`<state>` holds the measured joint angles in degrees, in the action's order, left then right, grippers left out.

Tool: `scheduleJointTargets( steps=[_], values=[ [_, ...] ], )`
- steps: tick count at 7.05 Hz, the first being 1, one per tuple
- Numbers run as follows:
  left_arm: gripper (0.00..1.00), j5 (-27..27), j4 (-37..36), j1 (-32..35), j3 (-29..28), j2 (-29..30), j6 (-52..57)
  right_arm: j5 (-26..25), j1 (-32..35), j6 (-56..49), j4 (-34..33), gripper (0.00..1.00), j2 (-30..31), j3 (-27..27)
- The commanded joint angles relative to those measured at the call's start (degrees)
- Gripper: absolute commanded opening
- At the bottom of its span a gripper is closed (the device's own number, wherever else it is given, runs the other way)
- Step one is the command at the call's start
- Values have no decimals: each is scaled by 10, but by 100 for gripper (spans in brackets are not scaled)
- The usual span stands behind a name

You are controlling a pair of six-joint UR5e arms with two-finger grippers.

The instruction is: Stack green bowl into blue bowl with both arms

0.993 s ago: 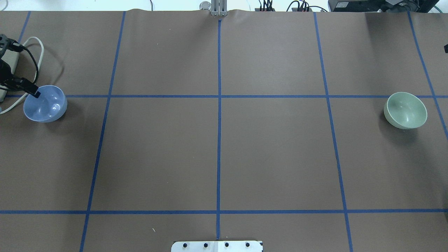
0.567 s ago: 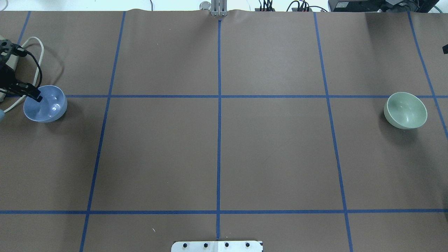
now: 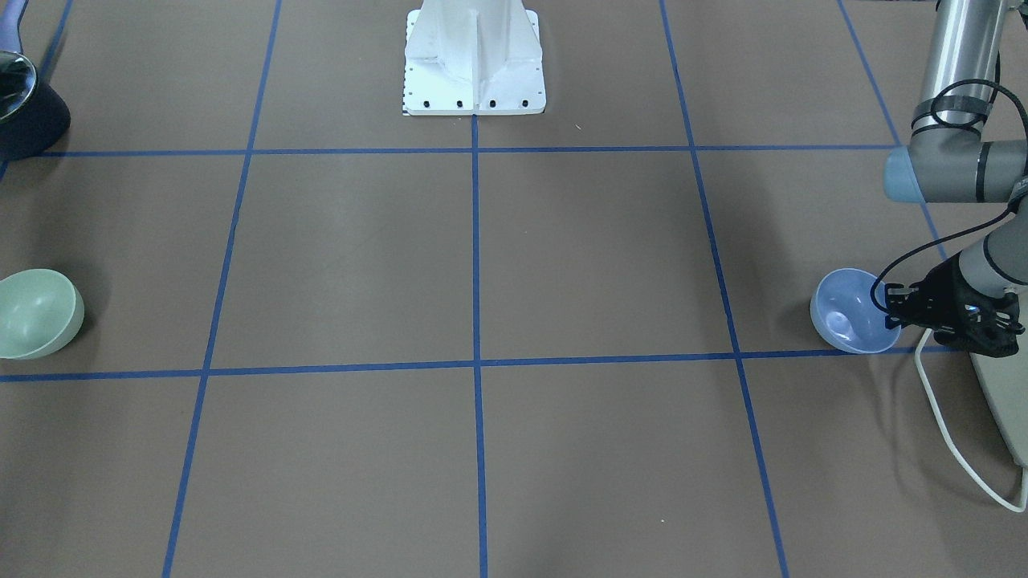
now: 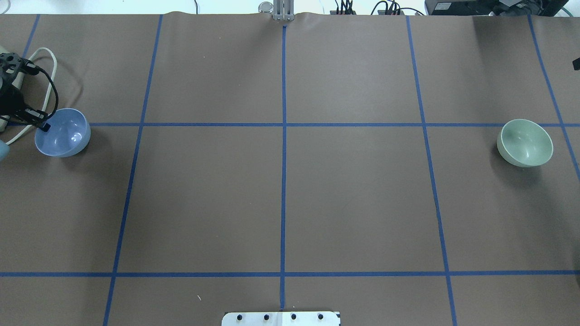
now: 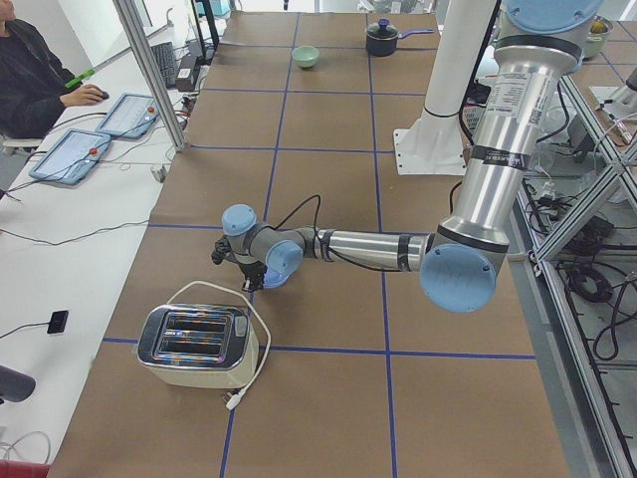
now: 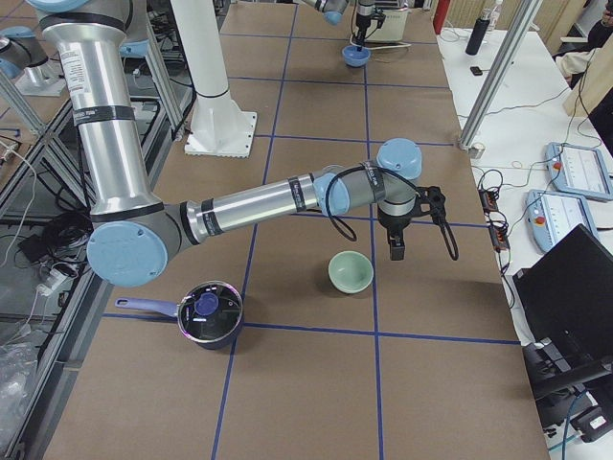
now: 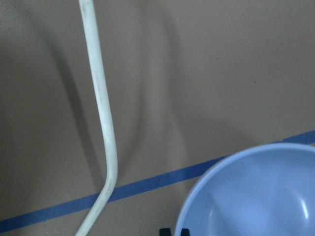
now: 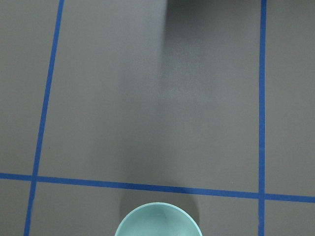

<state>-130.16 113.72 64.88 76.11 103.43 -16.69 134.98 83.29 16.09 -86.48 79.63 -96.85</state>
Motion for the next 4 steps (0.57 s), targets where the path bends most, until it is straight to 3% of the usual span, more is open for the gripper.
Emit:
scheduleJointTargets(
  steps=[1, 2, 4],
  values=[
    [0, -5, -9, 0, 17, 7, -4, -1, -6, 1, 0, 99, -2, 1],
    [0, -25, -32, 0, 29, 23, -5, -4, -15, 3, -18, 99, -15, 0],
    [0, -42, -168, 0, 104, 82, -59, -6, -54, 64, -34, 99, -29, 0]
  ],
)
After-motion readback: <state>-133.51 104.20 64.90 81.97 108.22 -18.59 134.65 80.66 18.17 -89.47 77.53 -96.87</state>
